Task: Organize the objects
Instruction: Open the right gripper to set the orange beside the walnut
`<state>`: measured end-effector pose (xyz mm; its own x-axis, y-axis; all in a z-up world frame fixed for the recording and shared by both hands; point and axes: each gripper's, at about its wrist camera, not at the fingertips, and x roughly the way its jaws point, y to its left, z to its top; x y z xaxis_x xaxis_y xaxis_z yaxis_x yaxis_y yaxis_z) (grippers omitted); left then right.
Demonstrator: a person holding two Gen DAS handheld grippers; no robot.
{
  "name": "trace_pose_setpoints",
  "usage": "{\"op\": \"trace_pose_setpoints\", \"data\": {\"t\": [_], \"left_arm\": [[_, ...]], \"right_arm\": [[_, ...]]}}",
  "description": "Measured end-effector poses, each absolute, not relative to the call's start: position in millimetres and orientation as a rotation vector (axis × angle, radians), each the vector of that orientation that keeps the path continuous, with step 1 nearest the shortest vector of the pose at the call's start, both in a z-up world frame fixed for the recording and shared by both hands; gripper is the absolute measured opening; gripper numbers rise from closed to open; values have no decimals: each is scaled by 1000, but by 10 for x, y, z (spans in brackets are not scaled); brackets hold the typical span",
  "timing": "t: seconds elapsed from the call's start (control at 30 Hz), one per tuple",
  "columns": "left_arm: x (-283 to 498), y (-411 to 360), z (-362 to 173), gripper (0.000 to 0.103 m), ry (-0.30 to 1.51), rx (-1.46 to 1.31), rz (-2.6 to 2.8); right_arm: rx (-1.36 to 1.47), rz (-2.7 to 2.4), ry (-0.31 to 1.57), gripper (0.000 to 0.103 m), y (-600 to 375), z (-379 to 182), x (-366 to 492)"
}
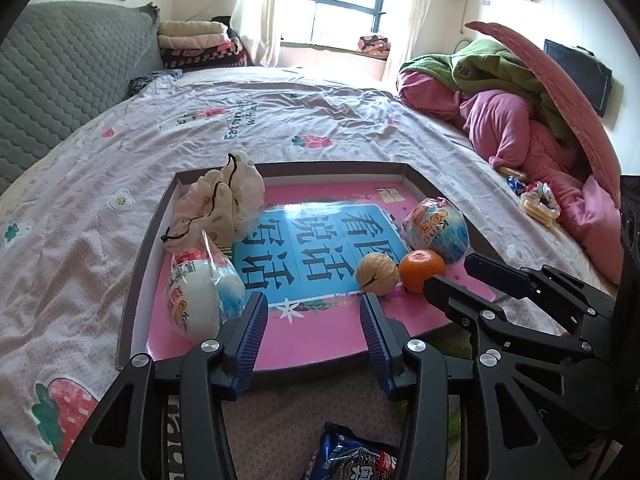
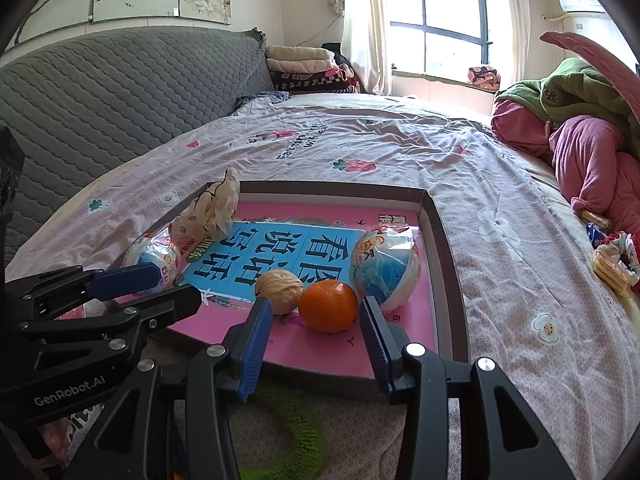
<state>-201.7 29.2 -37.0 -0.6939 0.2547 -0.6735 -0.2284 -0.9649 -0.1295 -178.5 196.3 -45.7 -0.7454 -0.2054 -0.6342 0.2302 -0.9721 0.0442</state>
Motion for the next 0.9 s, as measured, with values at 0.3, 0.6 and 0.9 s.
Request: {"op": "trace_pose_setpoints", "data": {"t": [0.3,0.6,0.9], "left_arm": [[-1993,255,-342,55,-50,-1069,2681],[-1949,213,-299,57,-52,-1051,2689],[-1898,147,-225,60,-60,-1010,2724]], "right_arm": [[990,-2744,52,51,1986,-456,-1780],[956,-2758,61,52,1977,-420,-1755],[896,-2770,97,56,1926,-365,-1701]]}}
